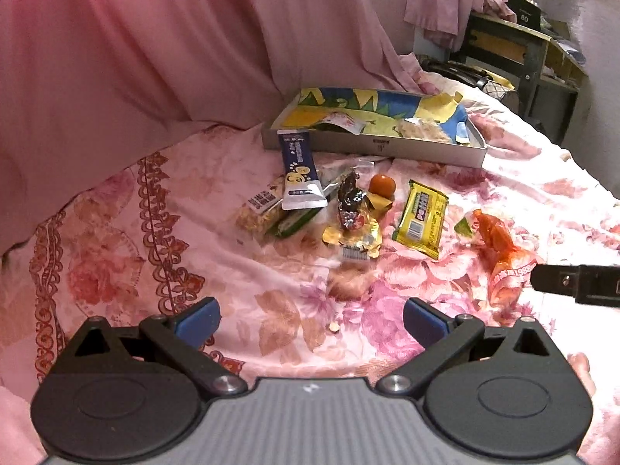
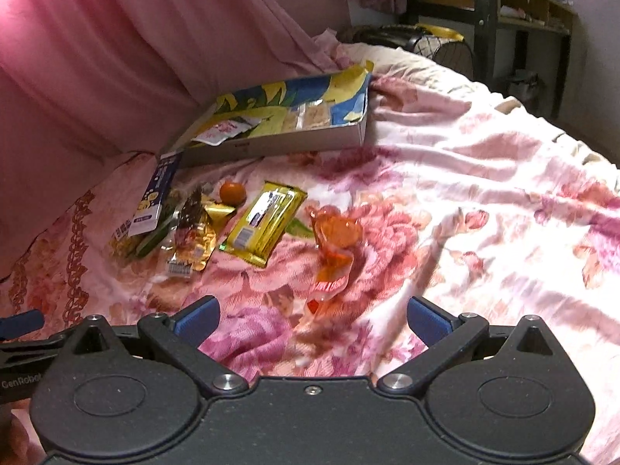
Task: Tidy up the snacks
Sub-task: 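Withdraw both grippers from the tray back toward the snack pile, then grasp the orange snack pouch with right gripper while left grasps the yellow wafer bar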
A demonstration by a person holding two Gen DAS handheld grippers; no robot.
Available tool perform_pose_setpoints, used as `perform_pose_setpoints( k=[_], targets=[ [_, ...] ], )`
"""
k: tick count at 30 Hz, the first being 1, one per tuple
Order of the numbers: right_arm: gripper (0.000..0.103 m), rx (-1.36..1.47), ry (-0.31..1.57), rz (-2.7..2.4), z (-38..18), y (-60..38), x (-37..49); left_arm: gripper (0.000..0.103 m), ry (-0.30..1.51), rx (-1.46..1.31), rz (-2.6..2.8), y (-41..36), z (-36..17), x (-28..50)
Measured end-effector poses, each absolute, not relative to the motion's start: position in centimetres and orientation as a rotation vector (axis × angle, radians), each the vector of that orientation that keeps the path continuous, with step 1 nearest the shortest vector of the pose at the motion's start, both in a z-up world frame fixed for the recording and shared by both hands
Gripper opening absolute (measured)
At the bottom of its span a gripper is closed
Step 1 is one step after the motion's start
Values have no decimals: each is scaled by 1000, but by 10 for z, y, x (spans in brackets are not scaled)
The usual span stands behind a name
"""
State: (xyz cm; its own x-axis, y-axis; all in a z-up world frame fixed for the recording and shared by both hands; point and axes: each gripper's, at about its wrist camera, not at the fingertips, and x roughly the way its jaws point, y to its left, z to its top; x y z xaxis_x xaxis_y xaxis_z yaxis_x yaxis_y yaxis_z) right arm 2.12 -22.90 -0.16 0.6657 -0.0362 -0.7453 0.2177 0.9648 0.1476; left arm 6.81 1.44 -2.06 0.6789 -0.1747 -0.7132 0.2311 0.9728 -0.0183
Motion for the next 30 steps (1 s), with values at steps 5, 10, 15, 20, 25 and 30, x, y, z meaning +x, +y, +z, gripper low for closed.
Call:
perform_pose_setpoints(
  k=[5, 10, 15, 20, 25, 30],
  targets=[
    [102, 230, 897, -118, -5, -231, 32, 103, 810, 77, -228, 13, -22, 71],
    [102, 264, 1004, -84, -11, -246, 59, 103, 823, 81, -246, 11, -25, 73],
    [102, 236, 1040, -105, -9, -266, 87, 103, 822, 104, -279, 2, -27, 73],
    [102, 174, 1030, -141, -9, -283, 110, 103, 830, 116, -343, -10, -31, 85],
    [102, 270, 1066, -169, -22, -308, 128, 103, 883, 127, -400, -31, -44, 113],
    [102, 362, 1141, -170, -41, -321, 140, 103, 849, 212, -491, -61, -50, 135]
  ],
)
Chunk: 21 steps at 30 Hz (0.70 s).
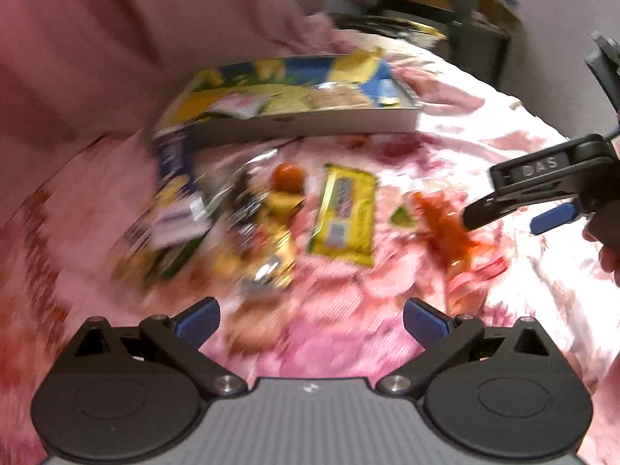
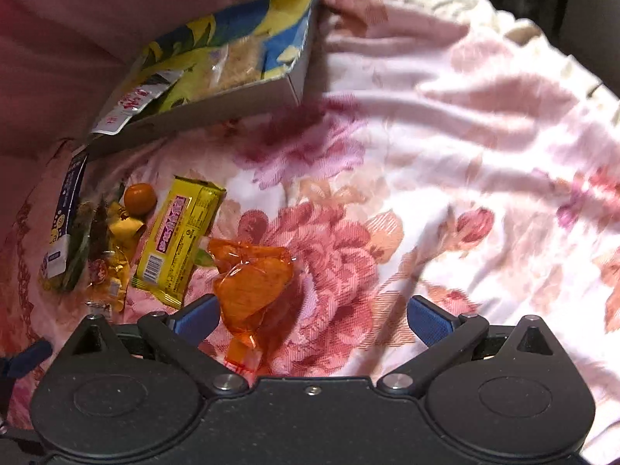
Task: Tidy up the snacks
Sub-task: 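Grasp the orange snack pouch with right gripper while left grasps the yellow wafer bar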
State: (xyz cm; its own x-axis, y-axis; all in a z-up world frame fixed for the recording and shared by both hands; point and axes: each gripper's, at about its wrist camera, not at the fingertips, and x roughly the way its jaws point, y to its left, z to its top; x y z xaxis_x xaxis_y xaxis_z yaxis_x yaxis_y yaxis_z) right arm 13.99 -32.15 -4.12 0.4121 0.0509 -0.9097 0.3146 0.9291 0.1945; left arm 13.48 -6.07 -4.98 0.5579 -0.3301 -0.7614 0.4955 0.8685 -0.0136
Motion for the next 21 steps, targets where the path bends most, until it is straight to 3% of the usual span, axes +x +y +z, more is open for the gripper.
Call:
perform_pose_setpoints(
  k=[8, 17, 21],
  targets=[
    [102, 422, 1094, -107, -40, -320, 151, 103, 690, 435, -619, -96, -68, 167],
    [102, 457, 1102, -103, -51, -314, 163, 103, 676, 508, -711, -106, -87, 172],
    [94, 446, 1091, -111, -53, -310, 166, 99, 643, 540, -743, -109, -88, 168]
  ],
)
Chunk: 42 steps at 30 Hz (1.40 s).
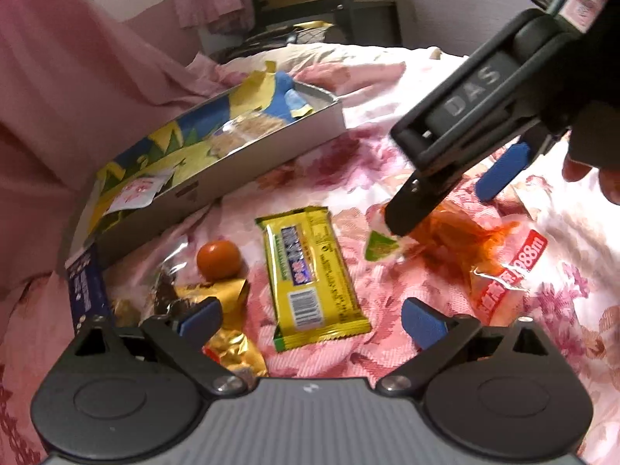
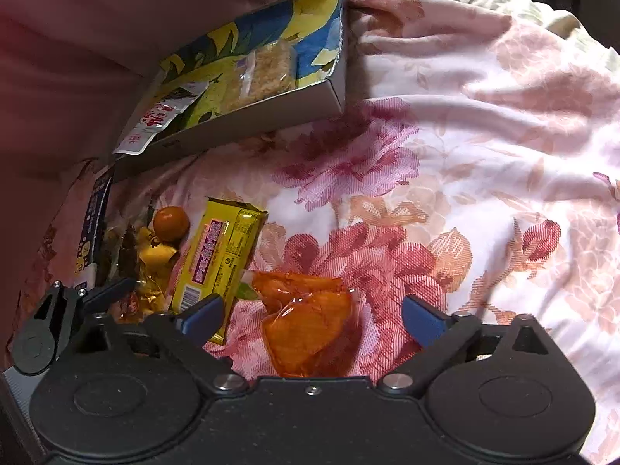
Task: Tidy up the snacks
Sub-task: 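Grasp the orange snack pouch with right gripper while left grasps the yellow wafer bar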
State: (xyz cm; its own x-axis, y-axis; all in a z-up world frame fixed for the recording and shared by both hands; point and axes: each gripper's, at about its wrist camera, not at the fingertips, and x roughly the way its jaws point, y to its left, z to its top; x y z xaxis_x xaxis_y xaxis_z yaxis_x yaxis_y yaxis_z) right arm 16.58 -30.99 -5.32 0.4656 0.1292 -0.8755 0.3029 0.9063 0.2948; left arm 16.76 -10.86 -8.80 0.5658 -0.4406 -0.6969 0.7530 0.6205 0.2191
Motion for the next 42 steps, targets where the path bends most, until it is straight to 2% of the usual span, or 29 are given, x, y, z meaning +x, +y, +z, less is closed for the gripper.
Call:
perform_pose_setpoints(
  k=[9, 13, 16, 25, 31, 35, 38, 40, 42],
  targets=[
    [73, 493, 1125, -153, -65, -317, 164, 88, 687, 491, -761, -109, -91, 179],
    [52, 494, 1065, -157, -56, -319, 162, 84, 705, 448, -758, -108, -89, 184],
    [48, 473, 1032, -171, -49, -320, 161, 81, 715, 417, -747, -111, -88, 189],
    [52, 509, 1090, -178, -60, -324, 163, 72, 767, 357, -704, -122, -98, 212],
    [55, 551, 1155, -191, -73, -328, 162, 53, 751, 403, -698, -121, -99, 208],
    [56, 522, 1174, -167, -73, -324, 163, 53, 794, 379, -683, -119, -95, 207],
    [70, 571, 1189, -157, -73, -328, 160, 53, 841, 359, -676, -115, -91, 206],
    [82, 641, 1191, -150, -73, -333, 156, 53, 861, 354, -666, -113, -90, 204],
    [85, 684, 1202, -160, -74, -337, 150, 53, 864, 344, -661, -111, -90, 204]
  ],
)
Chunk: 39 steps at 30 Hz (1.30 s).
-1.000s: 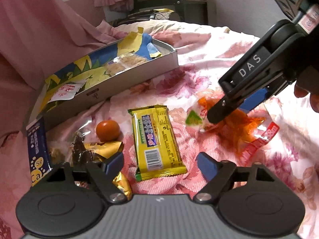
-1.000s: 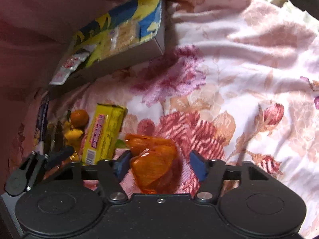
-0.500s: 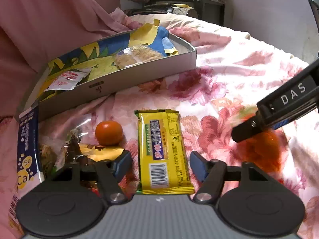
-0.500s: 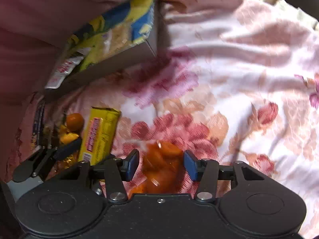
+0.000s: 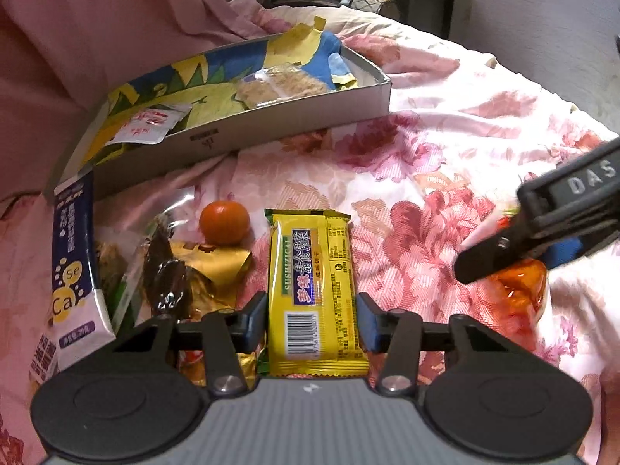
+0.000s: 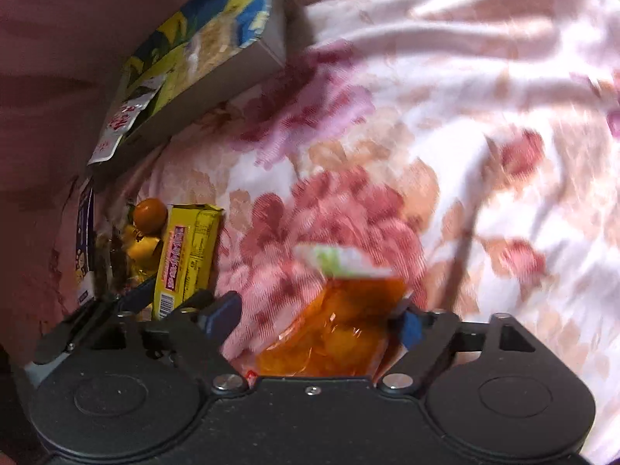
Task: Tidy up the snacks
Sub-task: 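Grasp the orange snack pouch with right gripper while left grasps the yellow wafer bar, then lift the wafer bar and orange pouch and carry both toward the tray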
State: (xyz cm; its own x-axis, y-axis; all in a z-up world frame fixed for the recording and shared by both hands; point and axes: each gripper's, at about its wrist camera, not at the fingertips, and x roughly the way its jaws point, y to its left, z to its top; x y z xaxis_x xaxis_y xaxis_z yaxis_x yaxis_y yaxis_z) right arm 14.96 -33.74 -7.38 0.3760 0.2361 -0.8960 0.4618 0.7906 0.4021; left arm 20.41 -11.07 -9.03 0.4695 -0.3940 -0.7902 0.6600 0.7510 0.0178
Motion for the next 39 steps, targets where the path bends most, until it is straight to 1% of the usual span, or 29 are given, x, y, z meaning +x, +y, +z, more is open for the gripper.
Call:
perform_pose_setpoints(
  k=[5, 8, 10, 11, 13, 17, 22, 26, 28, 29, 33, 35, 36, 39],
  targets=[
    [86, 751, 1215, -190, -75, -344, 138, 58, 838, 346, -659, -113, -93, 205],
    [83, 739, 1227, -196, -74, -343, 138, 59, 820, 361, -663, -115, -96, 206],
    [75, 717, 1240, -194, -76, -340, 140, 60, 818, 354, -662, -114, -97, 208],
    [74, 711, 1243, -190, -77, -338, 141, 60, 820, 349, -661, -114, -97, 208],
    [69, 693, 1244, -189, -77, -336, 143, 57, 825, 340, -658, -113, -97, 210],
    [63, 679, 1232, -193, -76, -337, 144, 53, 828, 335, -649, -112, -96, 210],
    [54, 662, 1201, -188, -72, -338, 145, 52, 826, 336, -646, -111, -96, 209],
    [51, 677, 1186, -189, -70, -343, 145, 52, 828, 332, -641, -111, -95, 209],
    [49, 686, 1181, -190, -70, -345, 145, 53, 828, 329, -638, -111, -96, 209],
    [49, 686, 1178, -189, -70, -345, 145, 56, 826, 329, -635, -111, -96, 209],
    [48, 687, 1159, -178, -67, -343, 146, 58, 824, 325, -637, -112, -97, 210],
    [48, 689, 1152, -173, -67, -342, 147, 57, 823, 326, -633, -112, -97, 210],
    [48, 691, 1148, -169, -66, -342, 147, 55, 823, 326, -632, -112, -97, 210],
    [48, 700, 1128, -159, -64, -341, 147, 53, 824, 322, -628, -111, -97, 211]
  ],
)
